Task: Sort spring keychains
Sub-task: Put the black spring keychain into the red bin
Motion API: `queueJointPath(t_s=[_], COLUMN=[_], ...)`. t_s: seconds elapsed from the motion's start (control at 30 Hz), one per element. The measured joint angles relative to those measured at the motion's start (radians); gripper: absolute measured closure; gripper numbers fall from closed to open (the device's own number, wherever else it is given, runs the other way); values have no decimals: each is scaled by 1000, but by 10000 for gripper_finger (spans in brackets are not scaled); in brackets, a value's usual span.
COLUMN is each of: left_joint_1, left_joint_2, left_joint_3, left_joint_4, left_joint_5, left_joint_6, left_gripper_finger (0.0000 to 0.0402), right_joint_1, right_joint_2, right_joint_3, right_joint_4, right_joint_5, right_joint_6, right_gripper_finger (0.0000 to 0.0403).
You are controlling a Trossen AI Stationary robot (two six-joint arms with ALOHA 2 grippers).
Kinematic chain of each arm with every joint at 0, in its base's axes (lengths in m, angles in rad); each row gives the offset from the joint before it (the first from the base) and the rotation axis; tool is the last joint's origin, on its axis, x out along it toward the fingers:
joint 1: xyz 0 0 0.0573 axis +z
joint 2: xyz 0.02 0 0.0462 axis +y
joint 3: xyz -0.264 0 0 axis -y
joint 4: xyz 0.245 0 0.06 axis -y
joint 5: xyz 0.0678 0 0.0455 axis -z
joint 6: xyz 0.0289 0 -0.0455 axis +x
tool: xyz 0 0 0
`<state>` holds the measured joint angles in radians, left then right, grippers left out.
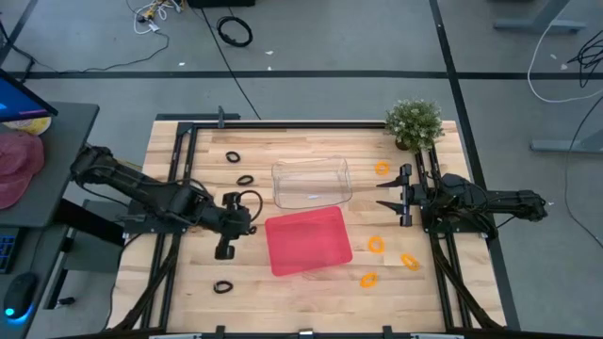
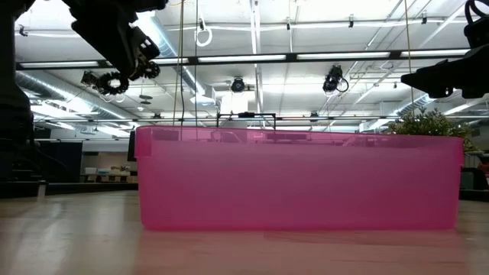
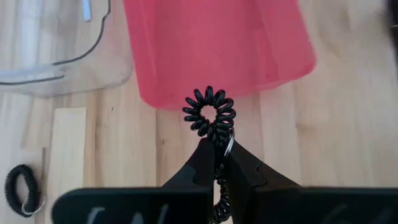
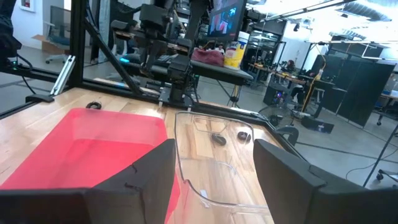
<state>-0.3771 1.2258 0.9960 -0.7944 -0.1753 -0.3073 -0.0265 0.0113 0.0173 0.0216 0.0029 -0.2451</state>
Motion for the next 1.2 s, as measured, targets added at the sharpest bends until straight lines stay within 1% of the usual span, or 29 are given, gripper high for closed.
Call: queueJointPath(t_s=[0.17,0.43,0.6,0.83,1.2], left_joint_1=[11,11,16,51,97], left_joint_2=[76,195,246,261,261], left_joint_3=[59,202,247,251,251], left_joint_4=[-18,-69,-71,-100,-101], left_joint_5=[0,-9,-10,-20,-27], left_joint_6=[16,53,66,71,82], left_gripper_finger=[387,387,387,387,387], right_joint_1=[0,0,0,0,0], right_joint_2=[0,0,0,0,0], right_joint_3=[0,0,0,0,0], right_joint_4=[0,0,0,0,0], right_joint_5=[0,0,0,0,0], right_joint_6=[0,0,0,0,0], right_gripper_finger=[181,181,181,181,181])
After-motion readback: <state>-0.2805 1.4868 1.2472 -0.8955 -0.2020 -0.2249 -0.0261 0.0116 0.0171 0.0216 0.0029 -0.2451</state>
